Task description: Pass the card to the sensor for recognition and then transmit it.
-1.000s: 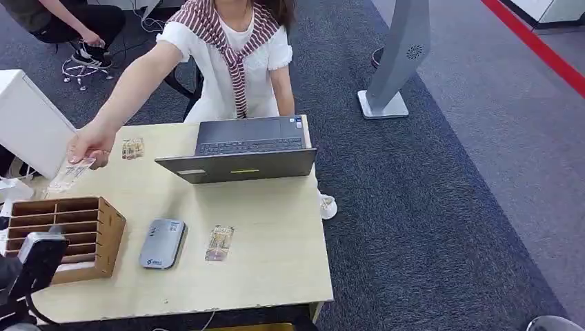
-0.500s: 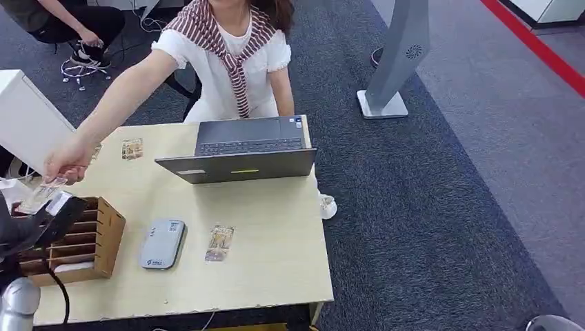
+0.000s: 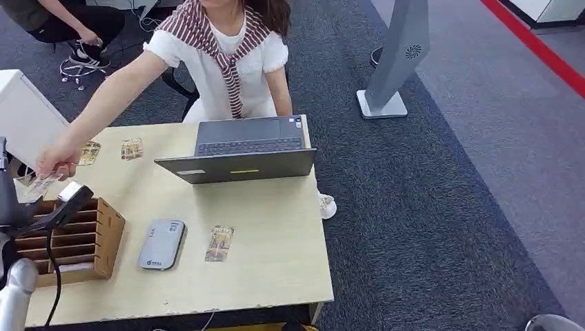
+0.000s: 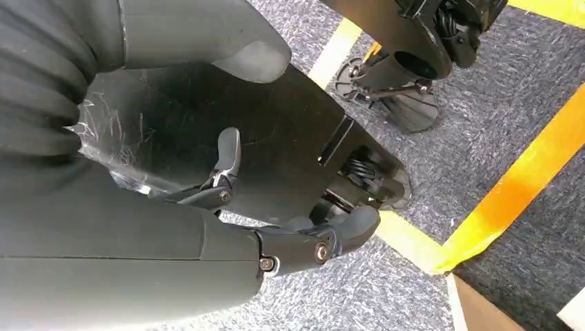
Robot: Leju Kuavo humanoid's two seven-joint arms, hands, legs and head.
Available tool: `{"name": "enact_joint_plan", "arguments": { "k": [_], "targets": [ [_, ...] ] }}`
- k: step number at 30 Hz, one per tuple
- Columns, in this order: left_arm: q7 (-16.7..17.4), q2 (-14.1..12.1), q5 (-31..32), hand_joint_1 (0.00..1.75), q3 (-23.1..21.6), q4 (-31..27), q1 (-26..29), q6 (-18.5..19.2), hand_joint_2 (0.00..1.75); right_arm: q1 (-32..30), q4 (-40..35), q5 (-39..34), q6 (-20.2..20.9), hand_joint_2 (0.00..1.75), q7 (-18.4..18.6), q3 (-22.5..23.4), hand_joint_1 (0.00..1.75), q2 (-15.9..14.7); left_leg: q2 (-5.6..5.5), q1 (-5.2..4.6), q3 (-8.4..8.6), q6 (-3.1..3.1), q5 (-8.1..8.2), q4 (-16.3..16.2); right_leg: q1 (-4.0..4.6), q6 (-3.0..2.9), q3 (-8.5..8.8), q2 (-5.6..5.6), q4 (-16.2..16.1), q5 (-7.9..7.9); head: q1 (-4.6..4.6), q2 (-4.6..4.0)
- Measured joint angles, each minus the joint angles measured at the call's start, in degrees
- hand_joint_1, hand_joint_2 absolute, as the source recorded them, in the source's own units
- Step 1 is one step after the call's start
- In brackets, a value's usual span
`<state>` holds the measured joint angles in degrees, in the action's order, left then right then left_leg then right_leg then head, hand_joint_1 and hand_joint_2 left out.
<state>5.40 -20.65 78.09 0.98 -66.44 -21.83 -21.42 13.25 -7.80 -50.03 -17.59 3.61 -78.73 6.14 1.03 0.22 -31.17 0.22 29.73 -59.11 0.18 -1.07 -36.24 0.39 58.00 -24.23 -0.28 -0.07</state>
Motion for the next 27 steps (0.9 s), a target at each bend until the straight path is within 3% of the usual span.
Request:
{"name": "enact_joint_plan", "arguments": {
  "k": [6,7,27],
  "targets": [
    [0.9,-0.5,0.2,0.00,-0.9,1.4,-0.4,0.2,1.75,0.0,0.0,-0.1,0.0,1.75,0.0,-0.2,0.00,0.0,0.02,0.00,0.00,0.00,0.00,0.0,0.00,0.00,-0.01,0.03,0.0,0.00,0.00,-0.02],
    [1.0,-0.5,0.3,1.75,-1.0,1.6,-0.4,0.2,1.75,0.0,0.0,-0.1,0.0,1.75,0.0,-0.2,0.00,0.0,0.03,0.00,0.00,0.00,0.00,0.0,0.00,0.00,-0.01,0.05,0.0,0.00,0.00,-0.02],
    [-0.1,-0.8,-2.1,1.75,-1.9,1.9,-0.1,1.1,1.75,0.0,0.0,-1.3,0.0,1.75,-0.2,-0.2,0.00,0.0,0.02,0.00,-0.01,0.00,0.00,0.0,0.00,0.00,-0.01,0.05,0.0,0.00,0.00,-0.02]
  ]
}}
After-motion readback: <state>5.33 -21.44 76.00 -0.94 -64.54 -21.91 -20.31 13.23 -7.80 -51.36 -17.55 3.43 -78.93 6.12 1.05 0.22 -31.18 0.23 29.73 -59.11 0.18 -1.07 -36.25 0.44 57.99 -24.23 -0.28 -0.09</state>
